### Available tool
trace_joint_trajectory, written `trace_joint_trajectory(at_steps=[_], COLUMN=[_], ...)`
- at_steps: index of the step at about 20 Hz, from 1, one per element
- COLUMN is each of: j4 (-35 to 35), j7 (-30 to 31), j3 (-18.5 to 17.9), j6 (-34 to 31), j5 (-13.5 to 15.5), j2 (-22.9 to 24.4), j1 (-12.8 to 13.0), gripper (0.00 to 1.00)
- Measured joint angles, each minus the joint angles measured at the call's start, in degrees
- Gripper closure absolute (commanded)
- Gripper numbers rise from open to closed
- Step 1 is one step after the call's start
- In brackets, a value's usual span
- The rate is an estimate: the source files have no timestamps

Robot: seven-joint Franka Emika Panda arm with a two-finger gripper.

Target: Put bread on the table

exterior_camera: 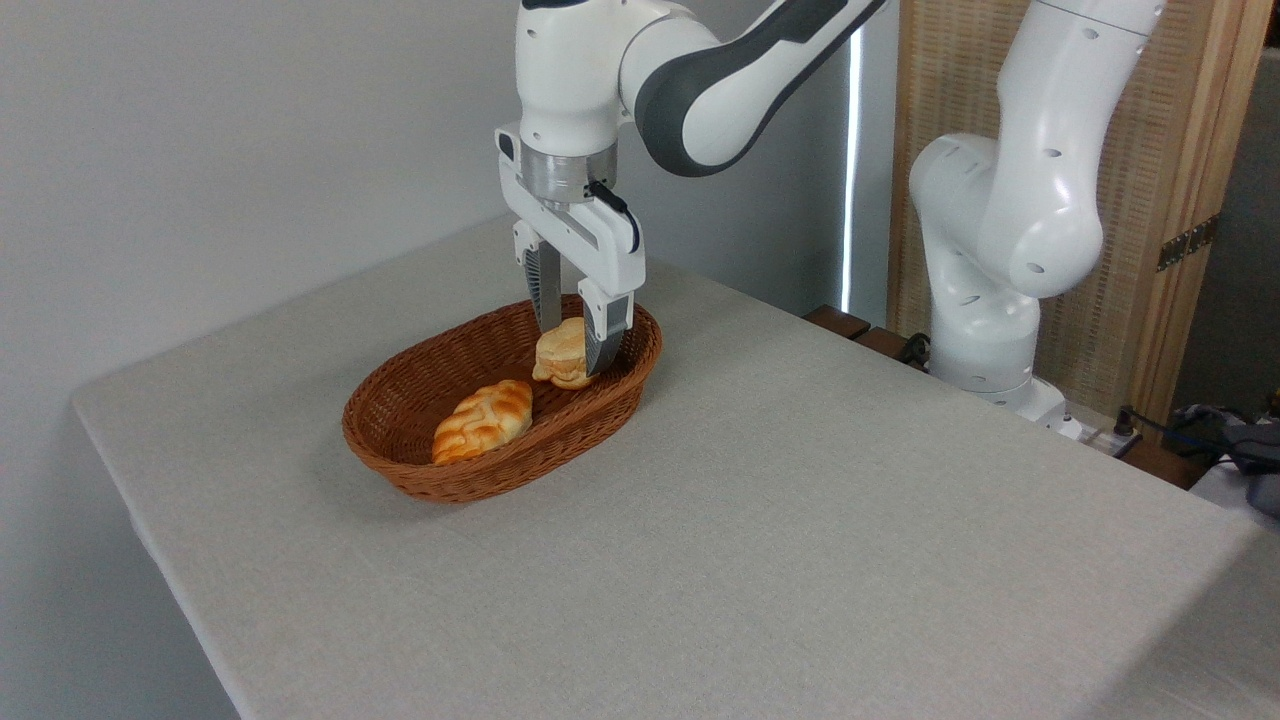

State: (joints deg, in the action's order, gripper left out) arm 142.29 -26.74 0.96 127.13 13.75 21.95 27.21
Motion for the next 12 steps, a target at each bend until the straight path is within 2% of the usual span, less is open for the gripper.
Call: trace_joint_trajectory(at_steps=[5, 7, 8, 10, 11, 12], j4=[0.1, 0.1, 0.1, 0.1, 0.1, 0.1], j7=[0.1, 0.3, 0.4, 0.5, 0.5, 0.5], j3=[0.0, 0.0, 0.0, 0.0, 0.0, 0.0], j6=[1.0, 1.1, 1.1, 1.1, 1.1, 1.1], j5=[0.1, 0.1, 0.1, 0.1, 0.1, 0.1], j2=[-0.7, -1.0, -1.1, -1.3, -1.4, -1.4], j1=[0.4, 0.5, 0.6, 0.7, 0.7, 0.7], gripper=[0.01, 0.07, 0.18, 0.31, 0.45, 0.64])
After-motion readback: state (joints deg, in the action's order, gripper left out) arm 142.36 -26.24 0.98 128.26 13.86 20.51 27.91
